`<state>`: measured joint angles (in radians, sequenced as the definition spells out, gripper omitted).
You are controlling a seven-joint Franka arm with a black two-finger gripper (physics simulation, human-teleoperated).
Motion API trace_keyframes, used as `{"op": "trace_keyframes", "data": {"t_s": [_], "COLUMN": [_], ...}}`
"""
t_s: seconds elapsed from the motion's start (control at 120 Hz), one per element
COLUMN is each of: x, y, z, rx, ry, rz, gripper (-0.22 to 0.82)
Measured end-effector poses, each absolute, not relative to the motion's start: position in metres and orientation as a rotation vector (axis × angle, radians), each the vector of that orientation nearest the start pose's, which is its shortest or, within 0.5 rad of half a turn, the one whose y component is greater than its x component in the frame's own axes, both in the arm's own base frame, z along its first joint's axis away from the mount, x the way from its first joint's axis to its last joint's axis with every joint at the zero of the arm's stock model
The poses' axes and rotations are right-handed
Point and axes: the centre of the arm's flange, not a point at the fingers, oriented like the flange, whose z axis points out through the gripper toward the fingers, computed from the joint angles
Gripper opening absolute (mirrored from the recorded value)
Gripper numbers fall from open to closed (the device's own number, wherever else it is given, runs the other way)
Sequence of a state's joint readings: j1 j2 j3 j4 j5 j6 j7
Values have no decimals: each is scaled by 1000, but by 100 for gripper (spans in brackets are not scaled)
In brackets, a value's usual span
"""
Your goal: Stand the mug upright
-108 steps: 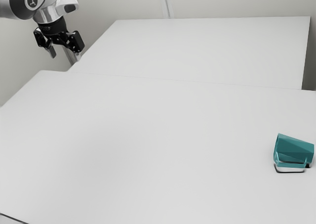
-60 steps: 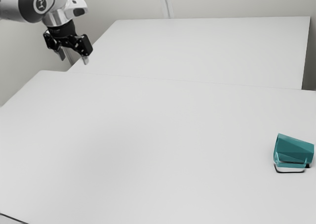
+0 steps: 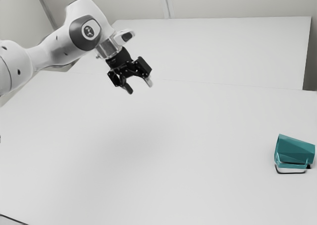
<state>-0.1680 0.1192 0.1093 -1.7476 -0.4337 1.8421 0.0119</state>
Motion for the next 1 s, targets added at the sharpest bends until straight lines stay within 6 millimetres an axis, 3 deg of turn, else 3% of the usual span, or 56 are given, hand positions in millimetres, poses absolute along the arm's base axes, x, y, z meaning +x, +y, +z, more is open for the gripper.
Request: {"op": "trace_keyframes", "data": {"t_s": [0.192,0.408,0.7,0.875,1.0], "x": [604,608,608,624,621], "y": [-139,-210,-286,-321,-352], "z": [440,391,335,312,298], "rx": [-3686,-3827,-3918,-3946,-3962], "ry": [-160,-326,-583,-641,-633], "rz": [195,291,373,318,339], "gripper": [60,60,60,60,60]}}
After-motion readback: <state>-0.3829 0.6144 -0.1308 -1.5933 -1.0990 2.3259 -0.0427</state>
